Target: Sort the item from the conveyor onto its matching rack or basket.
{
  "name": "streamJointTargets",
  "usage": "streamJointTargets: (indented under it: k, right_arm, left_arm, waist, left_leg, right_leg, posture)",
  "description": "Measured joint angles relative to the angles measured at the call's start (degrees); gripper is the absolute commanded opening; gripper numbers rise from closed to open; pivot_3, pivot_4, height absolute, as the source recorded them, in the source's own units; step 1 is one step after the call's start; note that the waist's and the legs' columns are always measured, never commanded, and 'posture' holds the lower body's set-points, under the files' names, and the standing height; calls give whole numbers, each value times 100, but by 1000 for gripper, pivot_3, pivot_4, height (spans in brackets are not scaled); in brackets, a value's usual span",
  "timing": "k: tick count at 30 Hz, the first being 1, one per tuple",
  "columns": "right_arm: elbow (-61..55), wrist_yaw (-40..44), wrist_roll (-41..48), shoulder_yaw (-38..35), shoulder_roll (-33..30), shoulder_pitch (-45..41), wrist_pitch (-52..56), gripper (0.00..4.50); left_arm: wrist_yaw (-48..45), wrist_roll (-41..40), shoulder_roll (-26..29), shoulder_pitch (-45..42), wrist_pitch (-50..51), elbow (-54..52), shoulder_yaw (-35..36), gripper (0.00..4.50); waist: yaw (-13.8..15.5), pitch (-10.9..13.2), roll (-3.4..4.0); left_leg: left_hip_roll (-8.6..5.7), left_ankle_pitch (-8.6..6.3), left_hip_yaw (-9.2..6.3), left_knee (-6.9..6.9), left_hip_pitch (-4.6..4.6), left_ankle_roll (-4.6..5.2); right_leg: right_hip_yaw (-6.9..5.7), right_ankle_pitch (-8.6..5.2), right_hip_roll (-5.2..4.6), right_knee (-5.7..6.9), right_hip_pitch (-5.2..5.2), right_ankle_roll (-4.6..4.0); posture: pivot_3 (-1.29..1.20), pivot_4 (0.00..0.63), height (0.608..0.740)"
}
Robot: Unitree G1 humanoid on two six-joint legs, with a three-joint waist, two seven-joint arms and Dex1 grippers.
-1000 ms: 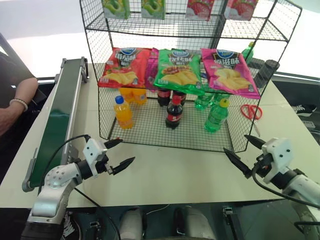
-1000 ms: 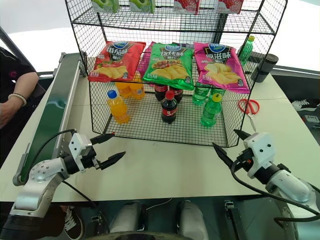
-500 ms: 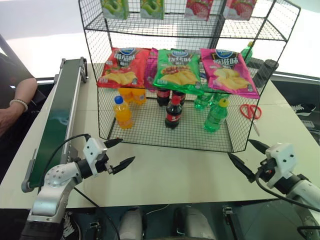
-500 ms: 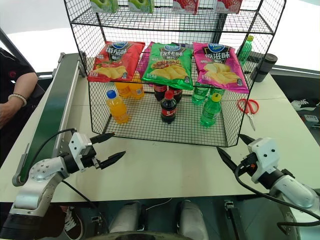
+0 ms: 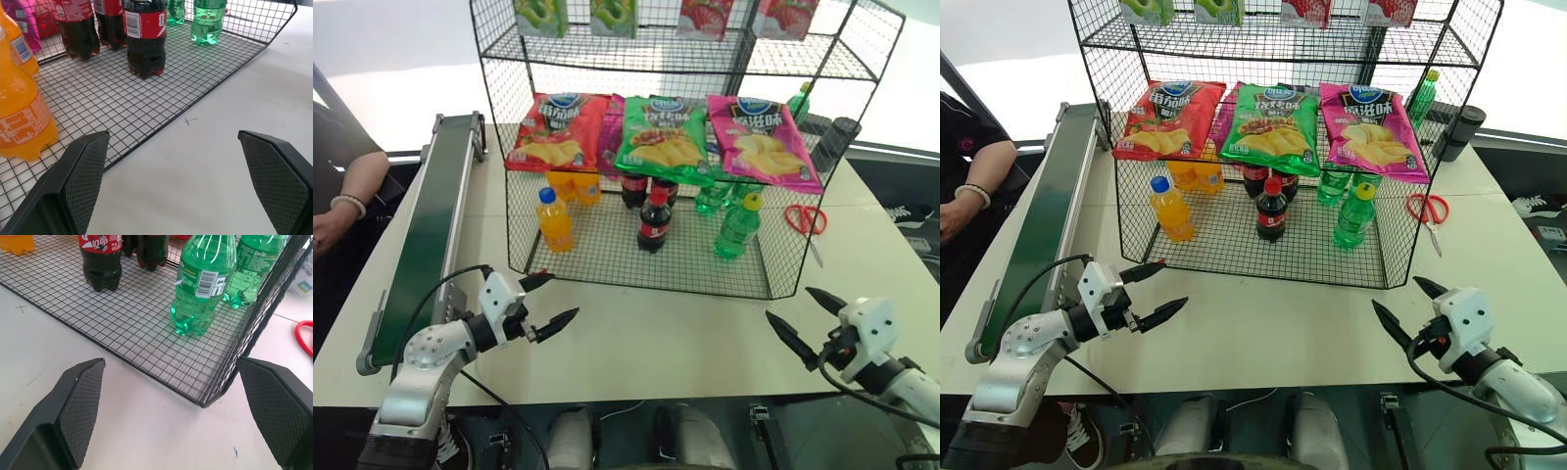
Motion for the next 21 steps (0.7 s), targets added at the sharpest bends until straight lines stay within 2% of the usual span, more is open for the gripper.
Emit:
streamJointTargets:
  k: [21]
  right_arm:
    - [227, 130, -44, 18, -21, -252, -5, 4460]
  left_arm:
    - [179, 18, -9, 56, 2, -18, 2, 4500]
  waist:
    - [1, -1, 2]
  left_leg:
    - [1, 0, 0, 0, 1, 0]
  right_leg:
    - [0, 2, 1, 0, 0, -6]
  posture:
    - [0, 150, 740]
